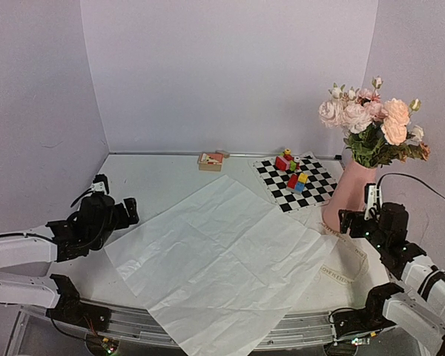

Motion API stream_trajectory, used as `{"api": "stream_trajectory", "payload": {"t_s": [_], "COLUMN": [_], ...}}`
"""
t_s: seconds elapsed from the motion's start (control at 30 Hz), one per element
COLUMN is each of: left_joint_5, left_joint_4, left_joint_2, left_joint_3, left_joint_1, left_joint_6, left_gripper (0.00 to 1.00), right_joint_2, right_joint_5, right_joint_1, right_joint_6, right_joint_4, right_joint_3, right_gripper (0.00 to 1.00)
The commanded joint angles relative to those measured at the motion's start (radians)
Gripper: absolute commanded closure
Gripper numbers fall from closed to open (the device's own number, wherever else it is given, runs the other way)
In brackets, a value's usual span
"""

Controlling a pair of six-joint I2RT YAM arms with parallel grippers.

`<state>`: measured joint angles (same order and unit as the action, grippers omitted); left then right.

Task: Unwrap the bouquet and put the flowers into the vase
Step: Reset both arms

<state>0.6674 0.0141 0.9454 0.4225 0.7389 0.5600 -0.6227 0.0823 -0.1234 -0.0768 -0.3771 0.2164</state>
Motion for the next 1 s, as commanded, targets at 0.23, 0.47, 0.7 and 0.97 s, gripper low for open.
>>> {"api": "stream_trajectory", "payload": {"t_s": [0.23,0.47,0.7,0.97], "left_joint_5": [0.066,-0.065,-0.120,-0.196], "left_joint_4": [0.149,0.147,0.144,0.092], "left_joint_2": [-0.133,-0.056,-0.047,-0.074], "left_joint_3": [-0.128,-0.085,-0.057,-0.015], "left_joint_1": [-0.060,-0.150,-0.168,-0.168], "left_joint_6": [-0.111,-0.216,-0.240,-0.189], "left_gripper": [0.00,0.00,0.00,0.00], "right_joint_2": [-0.009,-0.072,-0.003,-0.035], "right_joint_5": [0.081,0.127,0.184,0.391], "right_joint_1": [-0.001,0.000,0.005,0.009], "right_joint_6": [0.021,-0.027,-0.038,-0.264], "right_joint_4": [-0.212,-0.230,-0.201,0.184], "right_joint_3": [-0.075,-0.062,-0.040,0.149], "right_gripper": [0.02,0.02,0.03,0.02]}}
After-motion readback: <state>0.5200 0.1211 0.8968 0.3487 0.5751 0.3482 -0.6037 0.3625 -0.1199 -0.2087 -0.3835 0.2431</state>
